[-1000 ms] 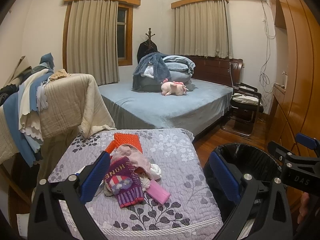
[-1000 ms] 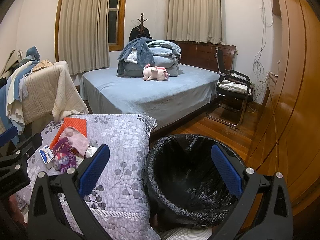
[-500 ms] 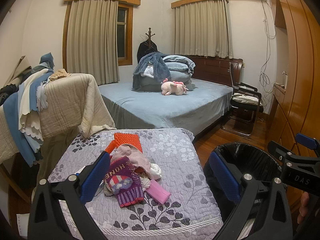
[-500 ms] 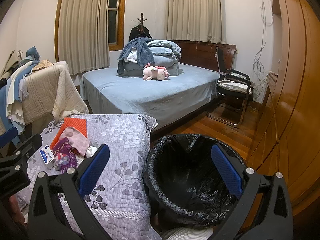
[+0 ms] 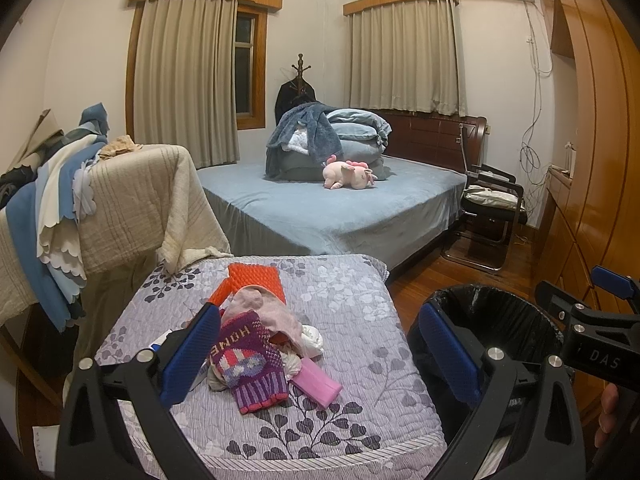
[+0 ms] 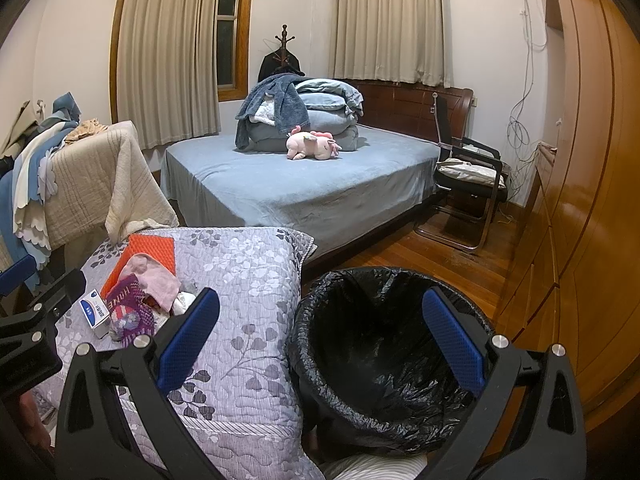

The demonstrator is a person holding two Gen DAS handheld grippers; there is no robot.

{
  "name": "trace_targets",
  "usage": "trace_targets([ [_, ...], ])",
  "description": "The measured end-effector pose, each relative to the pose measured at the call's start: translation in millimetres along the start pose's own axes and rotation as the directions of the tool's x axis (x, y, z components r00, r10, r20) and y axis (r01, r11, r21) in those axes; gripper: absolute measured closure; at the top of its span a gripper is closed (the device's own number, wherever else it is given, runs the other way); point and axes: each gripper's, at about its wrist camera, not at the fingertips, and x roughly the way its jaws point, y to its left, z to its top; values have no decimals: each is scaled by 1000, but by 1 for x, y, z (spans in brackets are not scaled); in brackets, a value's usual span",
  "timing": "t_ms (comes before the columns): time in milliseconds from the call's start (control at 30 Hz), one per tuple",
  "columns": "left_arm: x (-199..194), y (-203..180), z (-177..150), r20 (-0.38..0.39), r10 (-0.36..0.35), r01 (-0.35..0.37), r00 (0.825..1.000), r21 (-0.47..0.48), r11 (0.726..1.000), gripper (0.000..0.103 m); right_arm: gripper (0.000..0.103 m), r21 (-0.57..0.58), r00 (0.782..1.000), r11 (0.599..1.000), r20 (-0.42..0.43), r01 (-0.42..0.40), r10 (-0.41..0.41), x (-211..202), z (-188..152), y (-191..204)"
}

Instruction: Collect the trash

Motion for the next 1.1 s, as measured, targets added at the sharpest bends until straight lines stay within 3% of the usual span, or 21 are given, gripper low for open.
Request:
trace_targets([
  [433,0,1,-3,-4,0,0,1000,-2,1000,6,4,-1,1000,1000,-5,-3,3,0,-2,2],
  [800,5,7,-9,-24,8,-8,1000,-20,1000,6,4,-3,1000,1000,-20,-16,16,17,-12,25],
  [1100,25,43,-21,-58,71,-73,996,-38,997,6,4,-10,995,997,-71,-76,75,47,-25,50],
])
